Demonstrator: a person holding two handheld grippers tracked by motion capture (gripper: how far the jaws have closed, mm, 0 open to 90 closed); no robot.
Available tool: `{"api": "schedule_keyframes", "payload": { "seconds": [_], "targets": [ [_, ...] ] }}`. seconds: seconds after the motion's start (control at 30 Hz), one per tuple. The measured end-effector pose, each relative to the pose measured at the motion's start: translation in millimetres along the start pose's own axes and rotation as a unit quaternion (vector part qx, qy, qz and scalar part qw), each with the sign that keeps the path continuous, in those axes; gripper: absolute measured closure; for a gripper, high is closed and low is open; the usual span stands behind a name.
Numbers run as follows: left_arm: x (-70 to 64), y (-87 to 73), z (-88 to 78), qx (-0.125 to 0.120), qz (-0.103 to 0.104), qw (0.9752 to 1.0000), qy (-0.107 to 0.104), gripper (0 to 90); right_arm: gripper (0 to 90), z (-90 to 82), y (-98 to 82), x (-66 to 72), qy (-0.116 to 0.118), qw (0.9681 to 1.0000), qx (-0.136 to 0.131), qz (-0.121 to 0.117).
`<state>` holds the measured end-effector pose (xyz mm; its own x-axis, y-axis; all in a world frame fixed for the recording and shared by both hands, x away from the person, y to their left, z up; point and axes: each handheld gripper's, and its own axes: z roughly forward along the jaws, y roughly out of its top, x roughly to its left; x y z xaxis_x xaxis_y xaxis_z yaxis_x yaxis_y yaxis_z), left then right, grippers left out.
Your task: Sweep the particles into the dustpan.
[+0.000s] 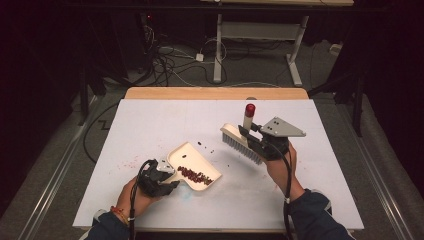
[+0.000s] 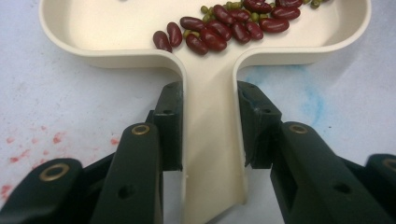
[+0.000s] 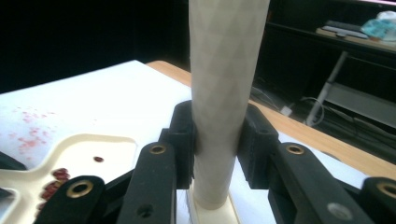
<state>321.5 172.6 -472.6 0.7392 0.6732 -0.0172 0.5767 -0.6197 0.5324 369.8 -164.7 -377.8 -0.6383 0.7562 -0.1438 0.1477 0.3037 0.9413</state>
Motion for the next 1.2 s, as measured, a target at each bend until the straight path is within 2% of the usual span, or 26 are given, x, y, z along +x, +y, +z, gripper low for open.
{"api": "schedule_keyframes", "payload": {
  "seconds": [0.23,0.33,0.6,0.8,1.0,1.2],
  "targets": [
    [-1.1,-3.6,-2.4,-0.001,0.001,1.0,0.002,63.0,70.5,-6.0,-5.6,-8.3,-0.011,0.9999,0.006,-0.002],
    [0.3,-3.7,-4.7,-0.002,0.003,1.0,0.001,63.1,70.6,-7.4,-6.9,-11.6,-0.008,1.0,-0.005,-0.002],
    [5.5,-9.5,-8.6,-0.003,-0.001,1.0,-0.002,63.1,70.6,-1.8,-7.7,-19.9,-0.017,0.9999,0.002,0.0],
    [6.5,-14.0,-10.3,-0.001,-0.004,1.0,-0.002,63.1,70.6,11.0,-8.0,-31.3,-0.033,0.9993,0.008,0.013],
    [8.4,-18.3,-10.7,0.001,-0.01,0.9999,-0.004,63.1,70.6,28.7,-12.5,-38.4,-0.059,0.998,0.01,0.021],
    [9.2,-20.1,-11.8,0.001,-0.011,0.9999,-0.002,63.1,70.6,45.2,-15.6,-36.1,-0.075,0.9968,0.021,0.017]
  ]
}}
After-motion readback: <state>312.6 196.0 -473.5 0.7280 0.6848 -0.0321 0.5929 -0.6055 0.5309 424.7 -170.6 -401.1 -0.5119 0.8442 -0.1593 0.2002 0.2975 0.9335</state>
